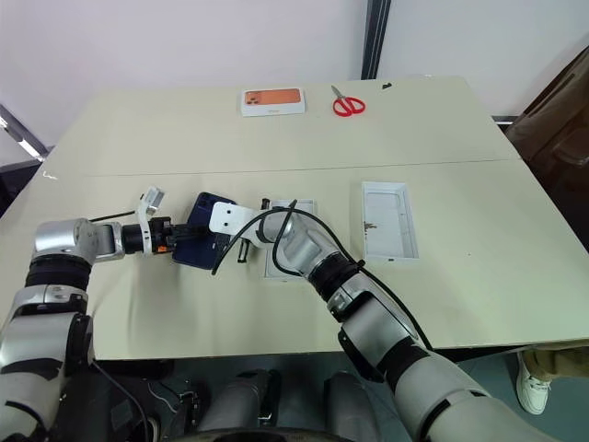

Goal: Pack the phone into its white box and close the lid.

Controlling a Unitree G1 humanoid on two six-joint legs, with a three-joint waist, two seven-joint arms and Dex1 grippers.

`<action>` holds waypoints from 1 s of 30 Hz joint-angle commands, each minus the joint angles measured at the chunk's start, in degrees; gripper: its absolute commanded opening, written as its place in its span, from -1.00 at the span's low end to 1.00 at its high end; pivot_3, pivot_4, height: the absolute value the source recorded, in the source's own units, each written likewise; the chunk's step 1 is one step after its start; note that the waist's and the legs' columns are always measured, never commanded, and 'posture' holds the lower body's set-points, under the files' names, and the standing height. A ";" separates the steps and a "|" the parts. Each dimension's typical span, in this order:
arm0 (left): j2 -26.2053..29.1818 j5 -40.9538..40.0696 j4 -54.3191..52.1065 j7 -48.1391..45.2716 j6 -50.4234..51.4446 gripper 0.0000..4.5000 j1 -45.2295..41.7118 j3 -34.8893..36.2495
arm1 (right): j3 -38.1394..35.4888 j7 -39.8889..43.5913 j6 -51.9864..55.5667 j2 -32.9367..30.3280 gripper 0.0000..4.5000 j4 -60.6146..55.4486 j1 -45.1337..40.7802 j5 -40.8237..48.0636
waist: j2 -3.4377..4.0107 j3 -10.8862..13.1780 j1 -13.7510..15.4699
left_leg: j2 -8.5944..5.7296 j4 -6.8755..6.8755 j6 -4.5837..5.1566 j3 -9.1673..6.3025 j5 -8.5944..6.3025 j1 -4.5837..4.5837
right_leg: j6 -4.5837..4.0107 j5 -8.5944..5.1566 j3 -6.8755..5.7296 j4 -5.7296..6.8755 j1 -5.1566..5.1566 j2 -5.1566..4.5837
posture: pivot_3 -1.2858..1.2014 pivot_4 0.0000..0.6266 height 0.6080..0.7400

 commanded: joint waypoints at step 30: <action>-4.13 -15.99 -3.27 10.01 15.33 -1.00 6.86 18.58 | -14.67 2.13 6.57 -4.04 -1.00 -22.67 4.67 14.73 | -0.05 -0.07 -0.36 | 0.05 -0.07 0.09 0.02 -0.05 -0.08 | 0.00 0.00 0.06 0.03 -0.18 0.03 | 0.03 -0.52 1.00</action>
